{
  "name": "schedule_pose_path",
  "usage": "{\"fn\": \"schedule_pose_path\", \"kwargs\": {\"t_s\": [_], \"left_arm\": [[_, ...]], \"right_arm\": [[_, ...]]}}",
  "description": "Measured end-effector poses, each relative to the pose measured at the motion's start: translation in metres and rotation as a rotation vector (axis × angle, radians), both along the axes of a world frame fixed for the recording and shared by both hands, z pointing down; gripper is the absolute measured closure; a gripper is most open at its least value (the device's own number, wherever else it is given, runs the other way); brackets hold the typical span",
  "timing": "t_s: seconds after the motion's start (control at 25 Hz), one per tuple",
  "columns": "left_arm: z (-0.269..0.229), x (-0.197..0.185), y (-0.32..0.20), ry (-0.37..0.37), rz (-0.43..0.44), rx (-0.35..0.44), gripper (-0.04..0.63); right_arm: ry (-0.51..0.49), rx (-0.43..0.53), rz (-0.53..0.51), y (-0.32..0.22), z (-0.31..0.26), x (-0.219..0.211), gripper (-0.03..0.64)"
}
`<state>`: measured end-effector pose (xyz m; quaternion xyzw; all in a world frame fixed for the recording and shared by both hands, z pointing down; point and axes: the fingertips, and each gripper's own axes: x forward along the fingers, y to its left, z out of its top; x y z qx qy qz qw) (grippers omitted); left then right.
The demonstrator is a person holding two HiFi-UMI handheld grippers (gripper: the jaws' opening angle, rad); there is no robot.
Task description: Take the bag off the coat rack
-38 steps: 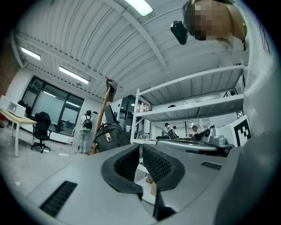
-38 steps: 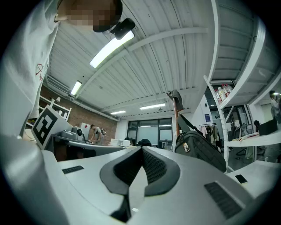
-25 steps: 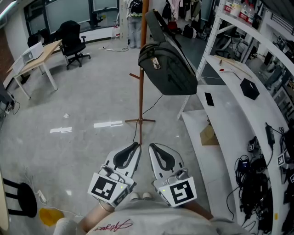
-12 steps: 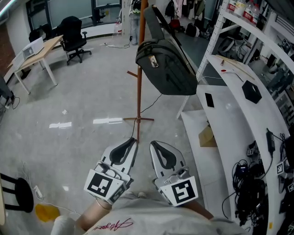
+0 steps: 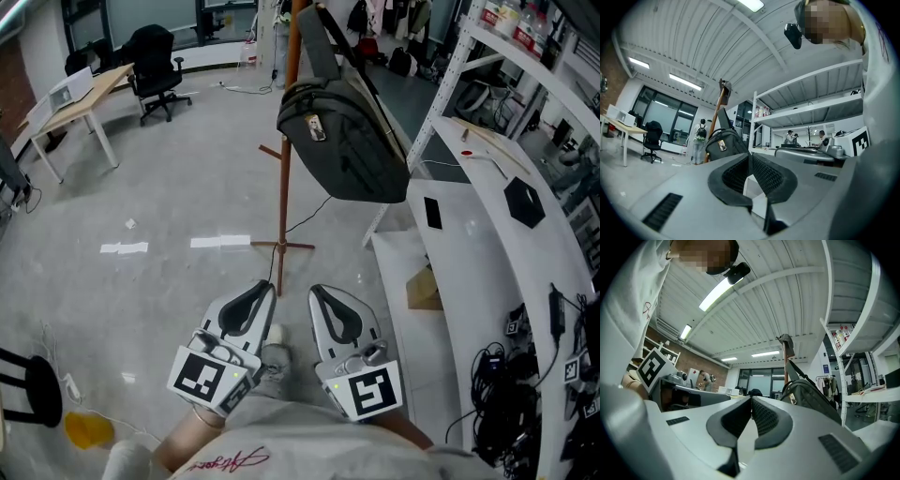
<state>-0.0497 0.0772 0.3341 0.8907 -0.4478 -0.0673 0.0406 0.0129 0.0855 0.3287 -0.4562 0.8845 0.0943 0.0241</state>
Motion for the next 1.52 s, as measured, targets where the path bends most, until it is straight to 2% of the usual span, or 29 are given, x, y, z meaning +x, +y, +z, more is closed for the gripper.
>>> {"fn": "schedule_pose_path", "kwargs": {"t_s": [0.16, 0.32, 0.44, 0.64, 0.84, 1.04, 1.28, 1.52], "left_arm": [[0.001, 0.005, -0.029, -0.015, 0.020, 0.019, 0.555], [-0.009, 0.006, -0.068, 0.005, 0.024, 0.037, 0.555], [-0.001, 0.003, -0.102, -0.046, 0.041, 0.047, 0.555], [-0.002, 0.000, -0.166, -0.057, 0.039, -0.014, 0.555], [-0.010, -0.004, -0.228, -0.070, 0.057, -0.008, 0.555], [-0.011, -0.003, -0.274, -0.041, 0.103, 0.042, 0.555], [-0.015, 0.004, -0.299, -0.023, 0.120, 0.030, 0.555], [-0.020, 0.006, -0.310, -0.015, 0.087, 0.035, 0.555]], "right_arm": [[-0.001, 0.004, 0.014, -0.030, -0.002, 0.003, 0.597], [0.047, 0.041, 0.022, -0.069, -0.004, 0.001, 0.597], [0.051, 0.056, 0.026, -0.104, -0.008, -0.005, 0.597], [0.057, 0.068, 0.026, -0.168, -0.017, -0.014, 0.597], [0.058, 0.074, 0.023, -0.227, -0.024, -0.025, 0.597], [0.059, 0.081, 0.039, -0.273, -0.028, -0.027, 0.597], [0.076, 0.027, 0.040, -0.298, -0.021, -0.028, 0.597], [0.080, 0.009, 0.016, -0.311, -0.021, -0.024, 0.597]]}}
